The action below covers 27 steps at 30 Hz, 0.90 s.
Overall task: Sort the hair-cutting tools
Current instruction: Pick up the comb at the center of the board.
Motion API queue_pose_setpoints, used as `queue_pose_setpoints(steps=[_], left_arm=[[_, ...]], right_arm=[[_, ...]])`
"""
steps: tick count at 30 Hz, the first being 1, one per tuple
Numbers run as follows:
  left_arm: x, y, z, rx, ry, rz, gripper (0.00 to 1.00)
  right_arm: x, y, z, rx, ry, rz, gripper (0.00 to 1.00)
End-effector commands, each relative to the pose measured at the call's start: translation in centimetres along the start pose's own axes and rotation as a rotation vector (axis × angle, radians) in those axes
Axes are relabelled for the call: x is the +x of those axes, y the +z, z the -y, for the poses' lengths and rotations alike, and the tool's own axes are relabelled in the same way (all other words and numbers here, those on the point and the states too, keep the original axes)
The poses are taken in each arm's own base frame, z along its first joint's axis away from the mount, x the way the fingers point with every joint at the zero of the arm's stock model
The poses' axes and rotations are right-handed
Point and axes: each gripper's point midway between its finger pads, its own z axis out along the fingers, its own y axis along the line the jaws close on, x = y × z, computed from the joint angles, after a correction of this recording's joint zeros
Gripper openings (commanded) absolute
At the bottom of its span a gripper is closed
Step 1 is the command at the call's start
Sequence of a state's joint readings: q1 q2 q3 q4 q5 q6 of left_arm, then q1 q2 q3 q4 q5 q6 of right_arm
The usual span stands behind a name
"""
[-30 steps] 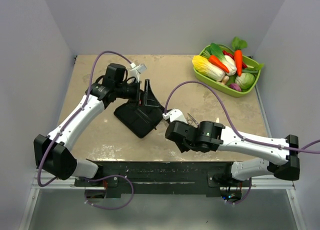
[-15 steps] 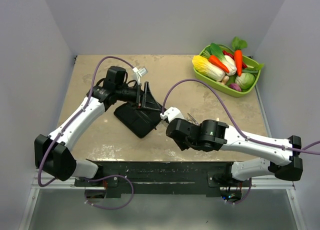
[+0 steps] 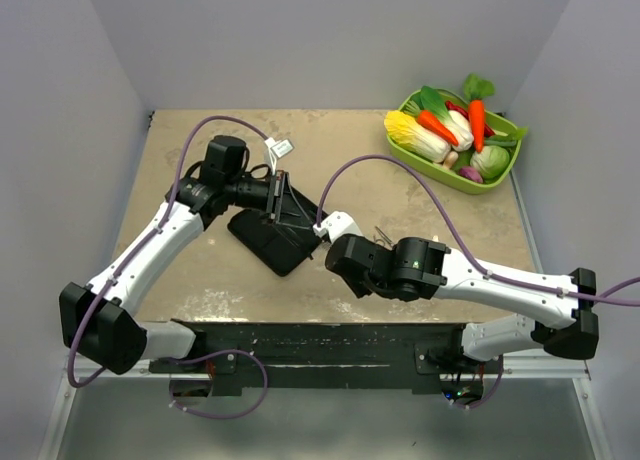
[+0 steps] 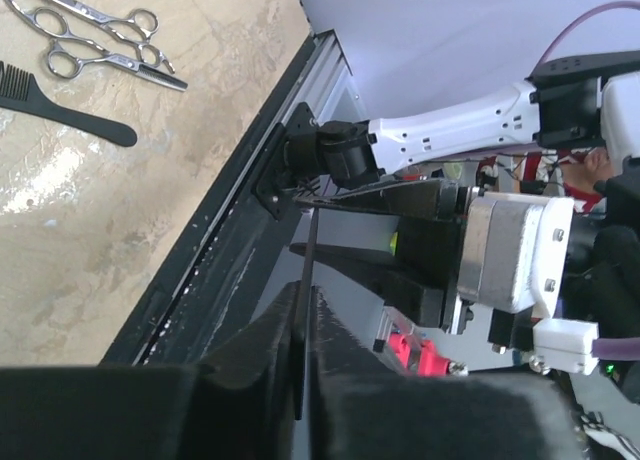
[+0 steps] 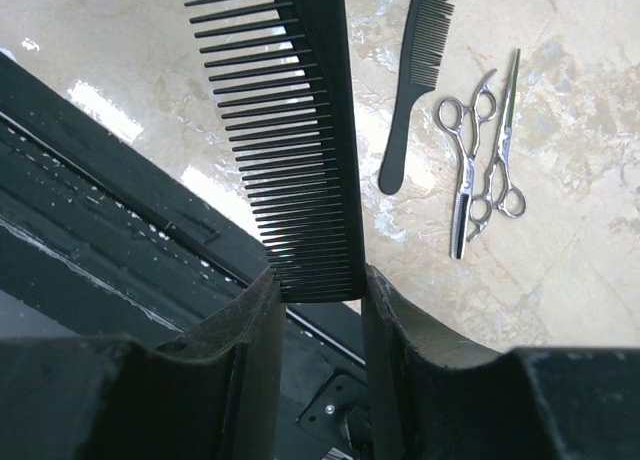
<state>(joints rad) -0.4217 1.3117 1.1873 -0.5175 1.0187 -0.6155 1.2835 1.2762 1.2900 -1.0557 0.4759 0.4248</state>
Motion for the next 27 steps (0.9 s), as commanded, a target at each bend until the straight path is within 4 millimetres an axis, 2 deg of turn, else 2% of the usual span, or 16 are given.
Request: queue_pose_setpoints(steps=[1,4,6,7,9,10,11,13,14,18,19,21,22,24,25,27], left_arm=[[1.1,-0.5,1.5,0.048,0.036,-0.022,0.0],[0.9,-0.5,1.6,0.039,0.048,-0.014,0.0],[0.4,-0.5,1.5,0.022,0.057,0.004,0.0],[-0.1,-0.5,1.5,0.011,0.06,0.024,0.0],[-0.8,-0.5,1.7,0.005,0.072,0.056,0.0],[-1.3,-0.7,2.1,0.004,0.099,0.085,0.0],[-2.0,-0.7,1.9,-0.024,0.099,0.123,0.0],[-2.9,-1.0,2.3,-0.032,0.136,0.175,0.0],[-3.4,-1.1,2.0,-0.057,0.137,0.206,0.0],[-5.1,-1.6,1.6,-0.092,0.152,0.289,0.0],[-5.8,-2.0,1.7,-0.092,0.167,0.32,0.0],[-7.0,-3.4,0.3,-0.141,0.146,0.397,0.0],[-7.6,-4.2,0.6,-0.133,0.17,0.442,0.0],[-7.9,-5.3,-1.1,-0.171,0.147,0.495,0.0],[-8.3,-6.0,-1.0,-0.182,0.173,0.538,0.0],[-7.6,-5.9,-2.6,-0.206,0.166,0.549,0.0]], right_arm=[[-1.9,-1.1,0.7,0.016,0.023,0.069,0.21],[-1.8,-1.2,0.9,0.023,0.022,0.07,0.21],[-2.1,-1.4,1.2,0.035,0.026,0.079,0.25],[-2.3,-1.6,1.3,0.036,0.03,0.085,0.35],[-3.0,-2.3,1.5,0.031,0.049,0.111,0.46],[-3.3,-2.6,1.5,0.029,0.065,0.121,0.61],[-3.6,-3.0,1.7,0.028,0.08,0.138,0.69],[-4.6,-3.7,2.0,0.029,0.124,0.178,0.83],[-5.0,-3.9,2.0,0.03,0.14,0.191,0.86],[-7.6,-4.5,2.6,0.016,0.221,0.236,0.89],[-8.1,-4.0,3.9,0.035,0.251,0.232,0.89],[-9.1,-3.9,5.1,0.009,0.313,0.242,0.89],[-9.7,-4.0,7.5,0.035,0.368,0.267,0.89],[-11.2,-4.6,8.8,-0.008,0.423,0.332,0.89],[-11.6,-5.1,10.6,0.009,0.462,0.364,0.89],[-13.0,-5.9,11.0,-0.043,0.494,0.418,0.89]])
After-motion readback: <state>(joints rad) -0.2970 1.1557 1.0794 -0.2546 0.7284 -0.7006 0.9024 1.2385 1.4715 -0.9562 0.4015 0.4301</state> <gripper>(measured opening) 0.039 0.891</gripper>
